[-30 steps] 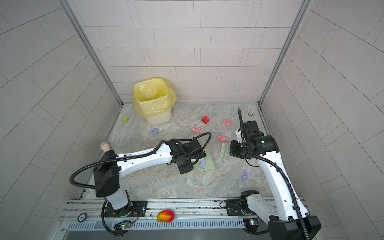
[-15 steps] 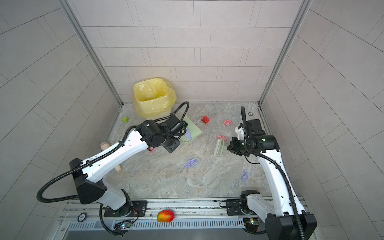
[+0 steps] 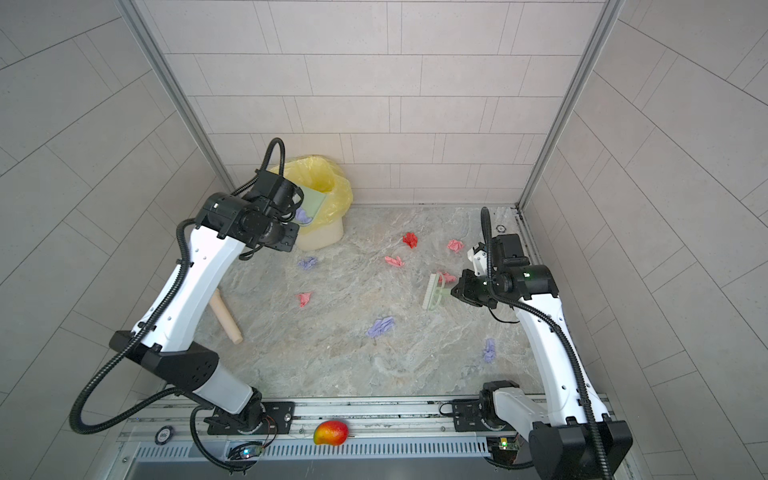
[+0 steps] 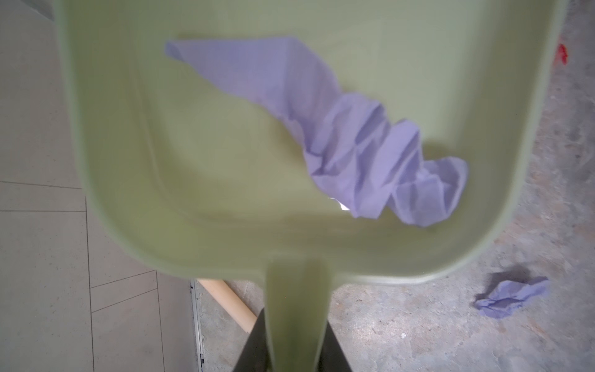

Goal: Sweep away the paper scraps from the table

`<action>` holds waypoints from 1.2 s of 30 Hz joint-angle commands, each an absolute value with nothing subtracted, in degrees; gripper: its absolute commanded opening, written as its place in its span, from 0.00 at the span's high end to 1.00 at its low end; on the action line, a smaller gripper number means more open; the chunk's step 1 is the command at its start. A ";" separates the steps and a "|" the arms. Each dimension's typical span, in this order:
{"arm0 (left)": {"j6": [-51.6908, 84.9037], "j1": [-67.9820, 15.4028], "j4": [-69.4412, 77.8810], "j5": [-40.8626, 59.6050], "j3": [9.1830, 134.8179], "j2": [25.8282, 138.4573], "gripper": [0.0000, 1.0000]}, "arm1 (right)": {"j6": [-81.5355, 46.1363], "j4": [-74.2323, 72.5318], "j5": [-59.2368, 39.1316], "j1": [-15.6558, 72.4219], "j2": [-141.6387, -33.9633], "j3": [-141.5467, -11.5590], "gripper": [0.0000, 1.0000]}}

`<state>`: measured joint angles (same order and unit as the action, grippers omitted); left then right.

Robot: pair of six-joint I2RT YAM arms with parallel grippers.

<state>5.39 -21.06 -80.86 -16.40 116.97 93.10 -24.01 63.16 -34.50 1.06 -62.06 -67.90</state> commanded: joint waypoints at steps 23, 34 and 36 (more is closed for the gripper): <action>-7.49 -8.77 -81.12 -29.48 146.65 118.04 1.00 | -23.73 63.54 -36.21 0.77 -64.17 -68.90 1.00; -23.30 -10.62 -73.35 -49.39 144.30 120.84 1.00 | -23.69 64.33 -36.26 0.79 -66.96 -70.66 1.00; -28.83 -11.79 -68.78 -54.10 142.29 120.80 1.00 | -23.73 64.32 -36.24 0.72 -67.23 -70.53 1.00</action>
<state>-20.29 -10.13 -74.63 -44.56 143.59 120.68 -24.03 63.44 -35.81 1.04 -67.18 -69.10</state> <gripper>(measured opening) 0.208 0.116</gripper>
